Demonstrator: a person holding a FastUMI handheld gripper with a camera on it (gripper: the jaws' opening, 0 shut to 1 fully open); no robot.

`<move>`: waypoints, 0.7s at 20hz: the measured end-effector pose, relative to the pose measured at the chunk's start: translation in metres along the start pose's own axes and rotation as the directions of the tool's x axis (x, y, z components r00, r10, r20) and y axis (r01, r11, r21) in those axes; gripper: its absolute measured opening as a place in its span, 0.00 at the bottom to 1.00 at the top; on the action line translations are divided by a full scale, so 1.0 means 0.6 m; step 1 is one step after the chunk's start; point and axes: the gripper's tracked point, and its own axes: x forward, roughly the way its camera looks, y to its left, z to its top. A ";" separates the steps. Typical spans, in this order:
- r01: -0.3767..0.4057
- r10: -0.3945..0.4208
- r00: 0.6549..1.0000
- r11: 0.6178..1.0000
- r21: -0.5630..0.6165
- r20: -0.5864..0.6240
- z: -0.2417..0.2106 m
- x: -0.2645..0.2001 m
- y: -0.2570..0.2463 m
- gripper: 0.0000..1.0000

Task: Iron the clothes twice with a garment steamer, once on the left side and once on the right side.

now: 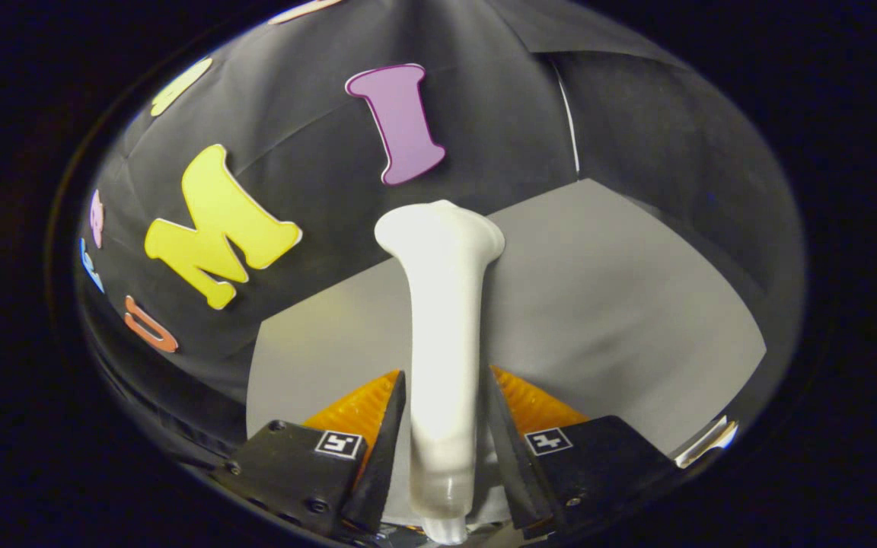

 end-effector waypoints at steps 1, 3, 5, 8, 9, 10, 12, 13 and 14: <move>0.020 -0.020 1.000 1.000 -0.013 0.016 -0.002 -0.002 -0.003 0.62; 0.055 -0.055 0.998 0.998 0.002 0.018 -0.006 0.005 -0.006 0.55; 0.057 -0.058 0.998 0.998 0.009 0.037 -0.002 0.002 -0.005 0.41; 0.043 -0.046 0.997 0.998 0.037 0.068 0.000 -0.005 -0.003 0.36; 0.026 -0.030 0.996 0.998 0.052 0.081 0.000 -0.015 0.002 0.36; 0.006 -0.012 0.995 0.998 0.059 0.098 -0.001 -0.022 0.011 0.34; -0.019 0.013 0.987 0.999 0.033 0.162 -0.002 -0.040 0.031 0.33; -0.031 0.029 0.981 0.999 0.009 0.193 -0.001 -0.054 0.046 0.33; -0.045 0.046 0.975 0.999 -0.012 0.219 -0.003 -0.070 0.060 0.33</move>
